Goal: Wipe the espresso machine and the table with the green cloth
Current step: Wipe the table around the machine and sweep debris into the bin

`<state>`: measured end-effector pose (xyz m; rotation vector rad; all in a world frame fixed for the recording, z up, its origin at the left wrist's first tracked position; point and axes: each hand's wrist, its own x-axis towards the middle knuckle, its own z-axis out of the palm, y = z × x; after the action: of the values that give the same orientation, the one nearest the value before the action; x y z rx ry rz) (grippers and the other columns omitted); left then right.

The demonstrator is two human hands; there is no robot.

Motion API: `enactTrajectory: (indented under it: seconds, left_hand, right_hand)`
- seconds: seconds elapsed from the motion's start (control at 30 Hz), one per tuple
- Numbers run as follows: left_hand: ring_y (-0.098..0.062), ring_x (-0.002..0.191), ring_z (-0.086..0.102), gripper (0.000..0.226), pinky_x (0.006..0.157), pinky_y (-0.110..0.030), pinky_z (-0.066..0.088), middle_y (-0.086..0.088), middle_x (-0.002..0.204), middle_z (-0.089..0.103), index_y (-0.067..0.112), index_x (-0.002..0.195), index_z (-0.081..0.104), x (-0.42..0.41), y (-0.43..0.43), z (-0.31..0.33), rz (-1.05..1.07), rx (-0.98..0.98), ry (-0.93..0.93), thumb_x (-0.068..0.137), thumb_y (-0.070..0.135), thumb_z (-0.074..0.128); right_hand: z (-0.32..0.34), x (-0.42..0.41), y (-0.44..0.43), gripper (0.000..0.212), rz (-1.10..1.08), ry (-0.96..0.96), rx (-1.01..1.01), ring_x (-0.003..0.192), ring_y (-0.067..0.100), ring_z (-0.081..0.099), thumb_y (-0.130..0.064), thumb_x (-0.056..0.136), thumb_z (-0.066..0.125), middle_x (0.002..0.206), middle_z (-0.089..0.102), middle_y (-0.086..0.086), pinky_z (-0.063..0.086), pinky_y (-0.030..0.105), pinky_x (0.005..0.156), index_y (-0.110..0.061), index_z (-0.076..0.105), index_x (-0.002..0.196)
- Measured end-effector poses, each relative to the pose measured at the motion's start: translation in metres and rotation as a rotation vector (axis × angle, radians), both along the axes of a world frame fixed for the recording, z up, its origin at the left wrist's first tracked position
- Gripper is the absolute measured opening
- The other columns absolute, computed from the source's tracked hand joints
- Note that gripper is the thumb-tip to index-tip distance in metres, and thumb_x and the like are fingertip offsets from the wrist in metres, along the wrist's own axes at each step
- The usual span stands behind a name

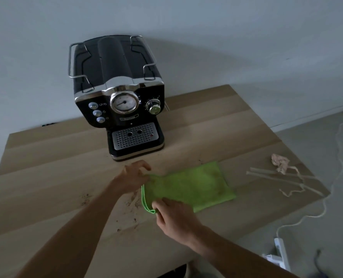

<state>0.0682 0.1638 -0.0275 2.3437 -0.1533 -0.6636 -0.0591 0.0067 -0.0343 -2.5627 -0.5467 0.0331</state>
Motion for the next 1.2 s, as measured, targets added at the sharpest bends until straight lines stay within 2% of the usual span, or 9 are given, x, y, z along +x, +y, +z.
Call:
enactTrajectory:
  seconds: [0.17, 0.27, 0.4, 0.53, 0.6, 0.73, 0.87, 0.97, 1.2]
  left_hand:
    - [-0.005, 0.060, 0.062, 0.016, 0.057, -0.013, 0.045, -0.001, 0.076, 0.068, 0.021, 0.087, 0.071, 0.020, -0.033, 0.039, -0.036, -0.236, 0.058, 0.088, 0.007, 0.062]
    - [-0.006, 0.074, 0.069, 0.014, 0.069, -0.018, 0.050, 0.002, 0.085, 0.073, 0.022, 0.091, 0.071, 0.030, -0.065, 0.049, -0.147, -0.290, 0.120, 0.091, 0.014, 0.060]
    - [-0.010, 0.091, 0.069, 0.020, 0.080, -0.026, 0.053, 0.003, 0.099, 0.073, 0.029, 0.097, 0.067, 0.044, -0.118, 0.043, -0.329, -0.290, 0.206, 0.079, 0.024, 0.072]
    - [-0.008, 0.089, 0.065, 0.022, 0.071, -0.012, 0.047, 0.002, 0.099, 0.072, 0.019, 0.103, 0.071, 0.053, -0.172, 0.021, -0.507, -0.001, 0.002, 0.081, 0.018, 0.070]
    - [-0.014, 0.092, 0.064, 0.024, 0.072, -0.018, 0.045, 0.001, 0.099, 0.071, 0.018, 0.105, 0.071, 0.053, -0.194, 0.011, -0.595, 0.169, -0.126, 0.082, 0.022, 0.066]
    - [-0.019, 0.114, 0.053, 0.029, 0.088, -0.030, 0.044, 0.006, 0.119, 0.059, 0.032, 0.114, 0.062, 0.053, -0.221, -0.008, -0.674, 0.383, -0.281, 0.086, 0.038, 0.060]
    - [-0.018, 0.120, 0.041, 0.048, 0.094, -0.031, 0.034, 0.011, 0.138, 0.041, 0.035, 0.134, 0.044, 0.052, -0.231, -0.015, -0.968, 0.351, -0.502, 0.088, 0.032, 0.055]
    - [-0.018, 0.123, 0.036, 0.046, 0.095, -0.031, 0.027, 0.010, 0.139, 0.040, 0.037, 0.134, 0.044, 0.052, -0.236, -0.013, -1.148, 0.376, -0.612, 0.089, 0.026, 0.051]
    - [-0.022, 0.119, 0.041, 0.039, 0.094, -0.034, 0.029, 0.003, 0.129, 0.050, 0.026, 0.129, 0.046, 0.047, -0.236, -0.004, -1.236, 0.522, -0.678, 0.090, 0.022, 0.049]
  right_hand:
    - [0.023, -0.004, -0.047, 0.018, -0.276, 0.030, 0.323, 0.045, 0.002, 0.045, -0.022, 0.082, 0.051, 0.055, 0.047, -0.014, 0.035, 0.018, 0.046, -0.027, 0.044, 0.098]
    - [0.021, -0.008, -0.081, 0.011, -0.492, 0.122, 0.441, 0.050, 0.000, 0.059, -0.034, 0.078, 0.048, 0.061, 0.057, -0.012, 0.050, 0.026, 0.052, -0.032, 0.047, 0.088]
    - [0.016, -0.010, -0.122, 0.019, -0.730, 0.302, 0.515, 0.052, 0.008, 0.067, -0.012, 0.084, 0.056, 0.066, 0.069, 0.002, 0.053, 0.024, 0.055, -0.028, 0.048, 0.079]
    - [-0.006, -0.007, -0.152, 0.012, -0.831, 0.450, 0.408, 0.055, 0.017, 0.067, -0.022, 0.083, 0.052, 0.066, 0.068, 0.003, 0.053, 0.031, 0.058, -0.028, 0.043, 0.076]
    - [-0.017, -0.005, -0.161, 0.007, -0.848, 0.473, 0.279, 0.068, 0.023, 0.066, -0.035, 0.075, 0.045, 0.072, 0.067, 0.002, 0.051, 0.034, 0.065, -0.028, 0.044, 0.077]
    - [-0.027, -0.003, -0.169, 0.022, -0.840, 0.422, 0.124, 0.089, 0.024, 0.059, -0.032, 0.077, 0.045, 0.081, 0.052, -0.005, 0.041, 0.031, 0.074, -0.021, 0.048, 0.096]
    - [-0.027, -0.001, -0.174, 0.034, -0.810, 0.432, -0.056, 0.101, 0.022, 0.057, -0.040, 0.084, 0.048, 0.102, 0.058, -0.001, 0.042, 0.032, 0.082, -0.022, 0.040, 0.112]
    - [-0.025, 0.000, -0.178, 0.040, -0.776, 0.445, -0.156, 0.102, 0.024, 0.058, -0.046, 0.087, 0.042, 0.108, 0.060, 0.003, 0.044, 0.034, 0.083, -0.019, 0.040, 0.117]
    - [-0.023, 0.007, -0.178, 0.029, -0.817, 0.510, -0.128, 0.107, 0.024, 0.057, -0.036, 0.089, 0.046, 0.112, 0.061, 0.005, 0.044, 0.031, 0.084, -0.017, 0.051, 0.111]
